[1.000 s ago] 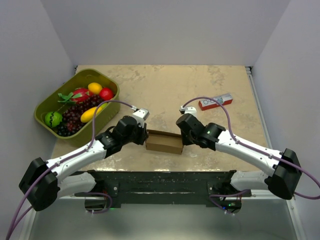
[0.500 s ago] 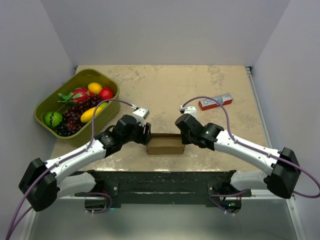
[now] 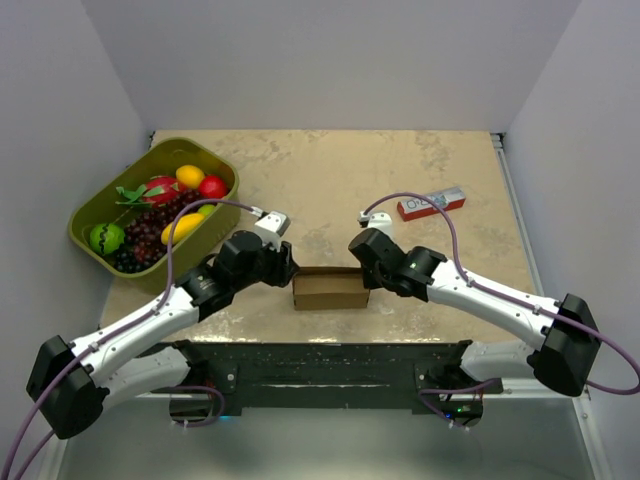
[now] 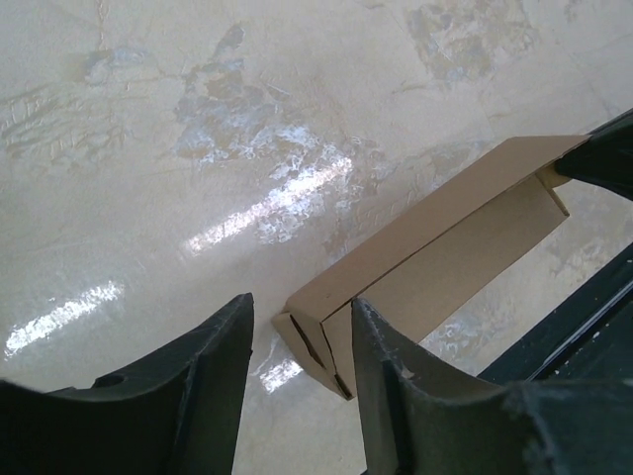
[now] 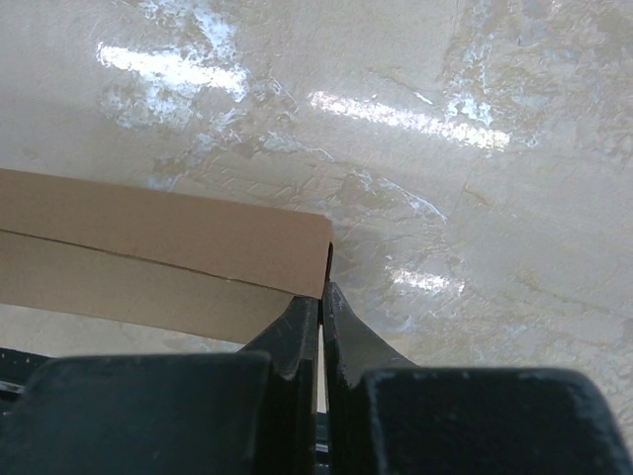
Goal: Fold the paper box
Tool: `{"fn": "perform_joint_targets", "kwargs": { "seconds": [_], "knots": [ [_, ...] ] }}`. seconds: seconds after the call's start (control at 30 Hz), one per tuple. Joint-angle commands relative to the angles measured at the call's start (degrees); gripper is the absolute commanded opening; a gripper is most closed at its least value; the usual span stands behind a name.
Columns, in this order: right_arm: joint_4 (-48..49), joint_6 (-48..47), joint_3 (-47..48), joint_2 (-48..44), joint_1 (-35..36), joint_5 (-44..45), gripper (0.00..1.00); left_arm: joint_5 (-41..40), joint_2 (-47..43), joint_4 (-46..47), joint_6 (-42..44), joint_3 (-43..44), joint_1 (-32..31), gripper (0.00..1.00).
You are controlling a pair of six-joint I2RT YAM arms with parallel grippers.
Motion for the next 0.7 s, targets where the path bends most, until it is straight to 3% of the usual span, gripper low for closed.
{"fn": "perform_joint_targets", "kwargs": {
  "seconds": [0.0, 0.67],
  "knots": [
    [-2.04, 1.1, 0.21, 1.49, 0.36, 0.76, 0.0, 1.37, -0.09, 1.01, -1.62, 2.1, -0.37, 0.41],
    [0.42, 4.09, -1.46, 0.26, 1.94, 1.98, 0.0, 5.14, 0.36, 3.64, -4.78, -2.2, -0.37, 0.11]
  ]
}}
